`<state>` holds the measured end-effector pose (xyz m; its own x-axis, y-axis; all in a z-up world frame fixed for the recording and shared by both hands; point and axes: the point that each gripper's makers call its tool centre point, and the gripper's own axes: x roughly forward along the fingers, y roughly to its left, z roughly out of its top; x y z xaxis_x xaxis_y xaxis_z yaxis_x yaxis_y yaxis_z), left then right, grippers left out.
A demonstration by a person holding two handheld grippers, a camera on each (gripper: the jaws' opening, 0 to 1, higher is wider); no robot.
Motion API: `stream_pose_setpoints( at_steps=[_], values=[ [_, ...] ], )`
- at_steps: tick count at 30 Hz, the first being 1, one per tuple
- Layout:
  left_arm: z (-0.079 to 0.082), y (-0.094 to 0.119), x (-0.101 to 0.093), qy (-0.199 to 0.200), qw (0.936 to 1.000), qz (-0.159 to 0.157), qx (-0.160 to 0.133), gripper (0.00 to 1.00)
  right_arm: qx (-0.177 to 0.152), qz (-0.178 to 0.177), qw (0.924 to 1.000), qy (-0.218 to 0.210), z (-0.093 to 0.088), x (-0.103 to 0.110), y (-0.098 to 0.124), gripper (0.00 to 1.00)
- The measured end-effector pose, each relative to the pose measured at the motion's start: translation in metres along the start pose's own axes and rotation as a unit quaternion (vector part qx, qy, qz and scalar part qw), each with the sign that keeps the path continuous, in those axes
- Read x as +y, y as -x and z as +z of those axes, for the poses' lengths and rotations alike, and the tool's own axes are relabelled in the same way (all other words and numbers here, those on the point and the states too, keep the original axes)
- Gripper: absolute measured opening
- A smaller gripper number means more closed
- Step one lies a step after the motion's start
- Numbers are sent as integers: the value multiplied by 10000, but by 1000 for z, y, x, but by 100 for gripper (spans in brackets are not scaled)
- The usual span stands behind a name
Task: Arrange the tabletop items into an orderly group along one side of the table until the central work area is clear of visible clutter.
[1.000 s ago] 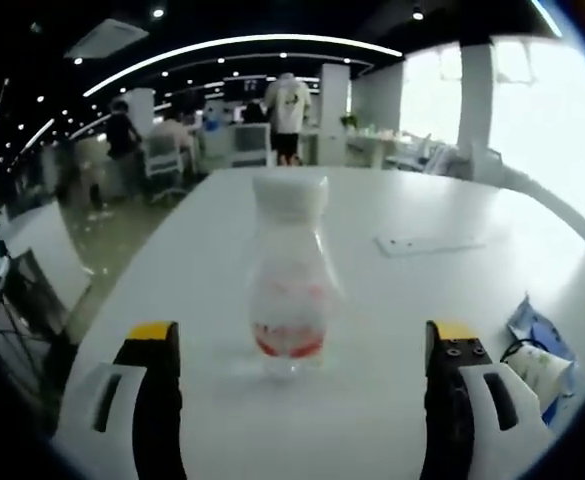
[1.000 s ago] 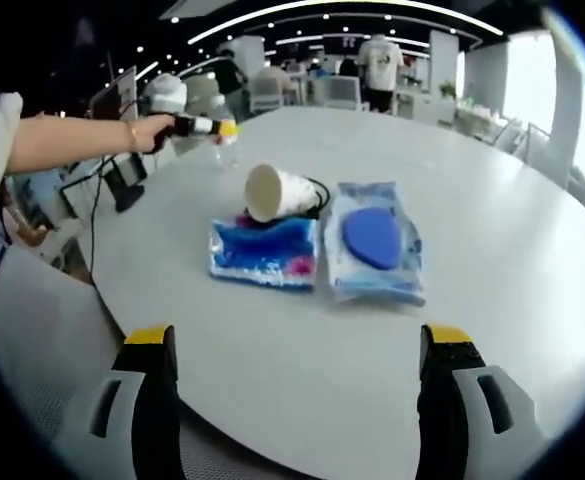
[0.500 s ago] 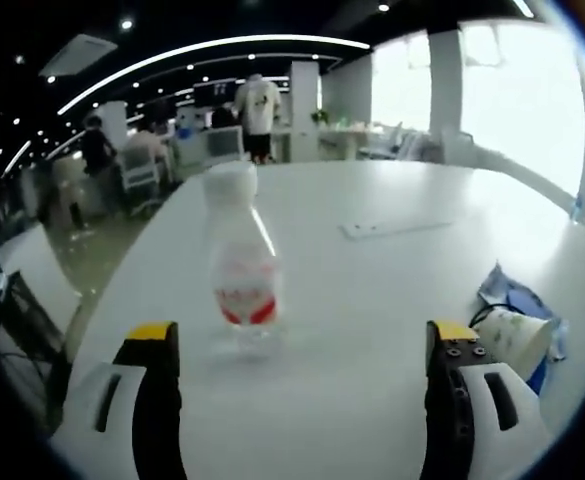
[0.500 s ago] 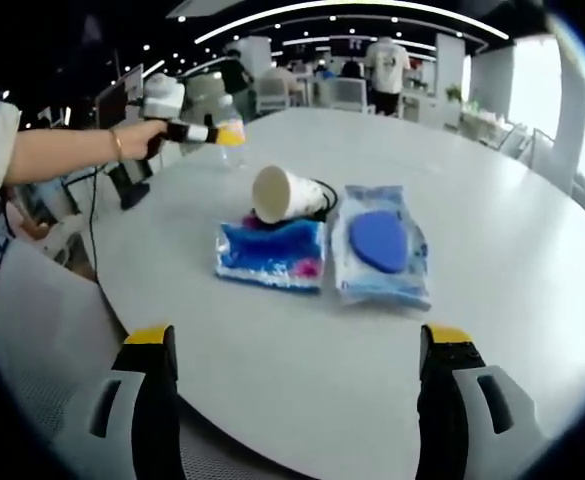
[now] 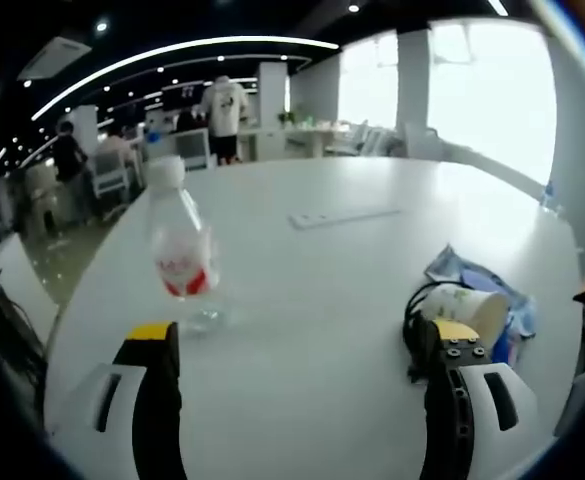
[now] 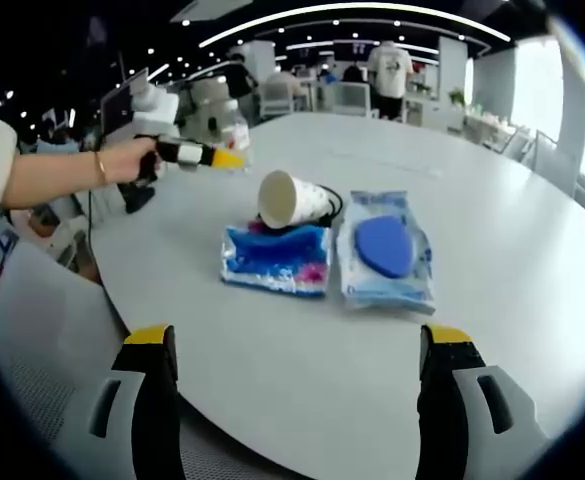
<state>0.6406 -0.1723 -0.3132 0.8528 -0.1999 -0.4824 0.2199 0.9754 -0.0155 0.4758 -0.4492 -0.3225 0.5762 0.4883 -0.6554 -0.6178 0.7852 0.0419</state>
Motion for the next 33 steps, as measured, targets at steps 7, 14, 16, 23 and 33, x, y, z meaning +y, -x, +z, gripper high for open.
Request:
stream_pose_setpoints(
  at_steps=[7, 14, 16, 23, 33],
  values=[
    [-11, 6, -28, -208, 9995, -220, 14, 98, 49, 15, 10000, 25, -2, 1, 0, 99],
    [-20, 9, -62, -387, 9969, -688, 66, 90, 93, 18, 9999, 38, -4, 1, 0, 99],
    [-25, 7, -70, -400, 9959, -799, 152, 86, 100, 26, 9999, 55, -4, 1, -1, 99],
    [-28, 2, -88, -455, 9938, -1005, 148, 81, 24, 47, 9999, 90, -1, 2, -1, 99],
    [-34, -8, -108, -573, 9906, -1220, 215, 56, 136, 31, 9997, 198, -5, 1, -3, 99]
  ],
)
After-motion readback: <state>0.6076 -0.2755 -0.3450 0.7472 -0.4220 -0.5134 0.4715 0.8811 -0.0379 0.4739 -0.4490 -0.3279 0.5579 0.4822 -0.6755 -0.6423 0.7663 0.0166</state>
